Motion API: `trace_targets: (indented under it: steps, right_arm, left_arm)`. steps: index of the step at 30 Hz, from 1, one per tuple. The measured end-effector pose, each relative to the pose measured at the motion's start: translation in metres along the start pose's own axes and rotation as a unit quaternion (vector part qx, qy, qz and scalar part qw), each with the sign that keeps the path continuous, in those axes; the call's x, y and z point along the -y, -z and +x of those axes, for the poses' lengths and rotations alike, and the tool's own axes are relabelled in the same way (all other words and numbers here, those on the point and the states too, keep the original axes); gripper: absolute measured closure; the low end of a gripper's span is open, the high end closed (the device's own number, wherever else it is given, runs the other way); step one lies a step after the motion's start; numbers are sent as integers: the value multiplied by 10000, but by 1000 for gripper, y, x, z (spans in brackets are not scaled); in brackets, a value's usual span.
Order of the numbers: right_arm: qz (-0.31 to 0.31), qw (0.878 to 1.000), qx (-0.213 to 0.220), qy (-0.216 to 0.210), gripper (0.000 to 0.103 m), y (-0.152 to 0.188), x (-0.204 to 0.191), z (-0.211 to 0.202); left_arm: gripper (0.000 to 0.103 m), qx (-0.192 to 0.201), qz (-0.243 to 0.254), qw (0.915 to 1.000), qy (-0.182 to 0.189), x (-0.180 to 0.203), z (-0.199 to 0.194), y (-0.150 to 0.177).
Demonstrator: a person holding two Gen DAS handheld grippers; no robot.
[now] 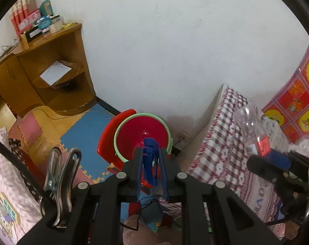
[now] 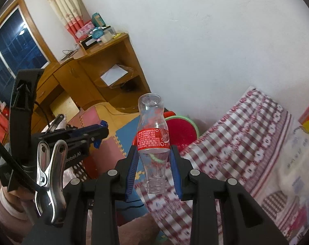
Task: Collect trash
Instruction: 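Lift the bottle with the right gripper and carry it to the red bucket, then open the right gripper above the red bucket to drop the bottle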
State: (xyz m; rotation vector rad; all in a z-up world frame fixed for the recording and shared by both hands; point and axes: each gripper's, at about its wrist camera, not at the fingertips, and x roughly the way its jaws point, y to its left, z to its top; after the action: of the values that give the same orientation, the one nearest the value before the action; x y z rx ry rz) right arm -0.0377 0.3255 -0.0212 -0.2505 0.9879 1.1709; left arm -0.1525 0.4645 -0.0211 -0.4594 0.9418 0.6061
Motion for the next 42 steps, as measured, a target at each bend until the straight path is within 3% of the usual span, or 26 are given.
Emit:
trace_targets:
  steps: [4, 23, 42]
  right_arm:
    - [127, 9998, -90, 136, 71, -15, -2, 29]
    - [572, 9914, -883, 774, 71, -66, 11, 175]
    - [949, 9740, -1794, 1005, 71, -63, 36, 273]
  left_arm:
    - [87, -89, 68, 9997, 214, -19, 24, -14]
    - [87, -695, 333, 9961, 426, -69, 158, -49]
    - [87, -1148, 418, 9911, 532, -69, 256, -43]
